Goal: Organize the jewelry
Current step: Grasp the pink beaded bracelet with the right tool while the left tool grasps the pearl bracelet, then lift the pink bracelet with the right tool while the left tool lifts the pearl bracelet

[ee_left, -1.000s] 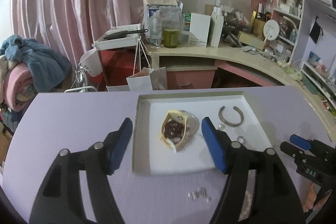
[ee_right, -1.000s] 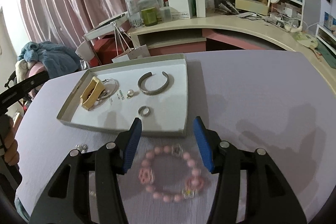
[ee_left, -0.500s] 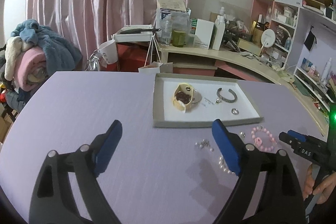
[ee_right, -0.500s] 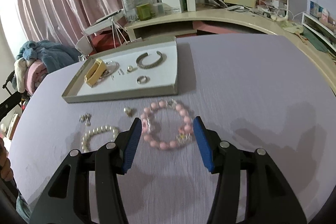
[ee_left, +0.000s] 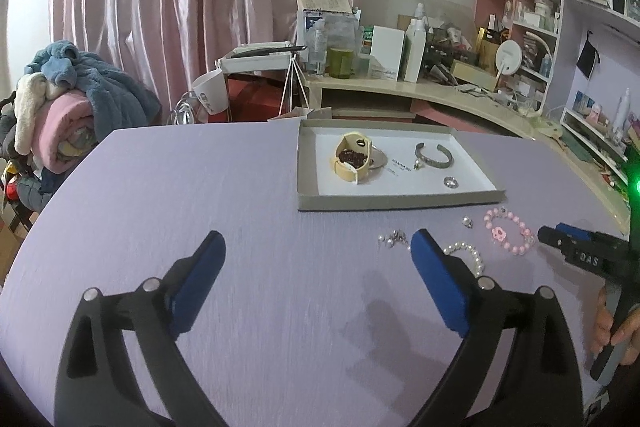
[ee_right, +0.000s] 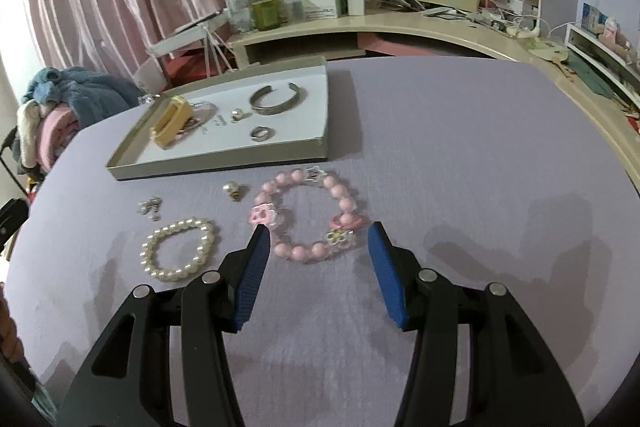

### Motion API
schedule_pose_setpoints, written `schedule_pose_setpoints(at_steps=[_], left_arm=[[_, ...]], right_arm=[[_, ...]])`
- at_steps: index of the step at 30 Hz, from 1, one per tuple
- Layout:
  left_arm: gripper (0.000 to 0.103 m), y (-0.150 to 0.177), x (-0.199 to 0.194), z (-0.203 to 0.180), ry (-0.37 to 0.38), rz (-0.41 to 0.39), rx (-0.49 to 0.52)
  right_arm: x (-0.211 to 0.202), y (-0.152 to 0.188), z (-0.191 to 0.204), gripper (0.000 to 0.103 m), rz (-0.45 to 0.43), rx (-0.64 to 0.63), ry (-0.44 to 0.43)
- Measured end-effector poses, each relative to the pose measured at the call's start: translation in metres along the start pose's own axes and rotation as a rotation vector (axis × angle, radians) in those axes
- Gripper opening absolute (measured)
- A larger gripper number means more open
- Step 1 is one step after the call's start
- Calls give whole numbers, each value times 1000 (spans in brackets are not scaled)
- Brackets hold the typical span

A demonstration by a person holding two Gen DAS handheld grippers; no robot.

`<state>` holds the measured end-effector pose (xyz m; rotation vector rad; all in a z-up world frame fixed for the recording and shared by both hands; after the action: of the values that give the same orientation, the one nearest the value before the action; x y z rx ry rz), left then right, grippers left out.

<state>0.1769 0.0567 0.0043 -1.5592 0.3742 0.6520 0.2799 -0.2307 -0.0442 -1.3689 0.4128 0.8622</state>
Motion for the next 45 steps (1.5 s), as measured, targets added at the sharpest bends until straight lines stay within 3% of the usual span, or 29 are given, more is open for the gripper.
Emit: schedule_pose_setpoints(at_steps=[12,14,15,17,21,25,41,44,45], left_arm=[[94,12,14,-19,42,41,31],[94,13,16,-25,52,45,39],[94,15,18,-29,61,50,46],[94,17,23,-37,80,61,53],[93,23,37,-61,105,86,79],[78,29,57,-84,123,133,100],[46,38,99,-116,128,257,137],[33,38,99,-122,126,255,164],[22,38,99,-124,129,254,174]], right_arm=[[61,-24,-9,51,97,-16,102],[64,-20,-10,41,111,-31,111],[64,-19,-7,27,102,-56,117],[60,-13,-2,14,97,-88,95],[51,-5,0,14,103,-89,76],[44,-2,-6,14,94,-46,46],[39,-4,-15,14,83,-15,-1],[39,-5,-17,14,85,-7,-7],[39,-5,-17,14,84,-5,-8]])
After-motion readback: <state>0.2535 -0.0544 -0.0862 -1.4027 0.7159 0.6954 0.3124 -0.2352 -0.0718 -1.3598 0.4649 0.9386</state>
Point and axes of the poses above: each gripper's, at about its wrist camera, not at the fingertips, and x roughly the way its jaws point, z to its left, y to its underside, the point moved 3 cm from there along x, roughly the way its jaws point, and after that the axes turned 4 degrees about -y, right-handed, at the moved point
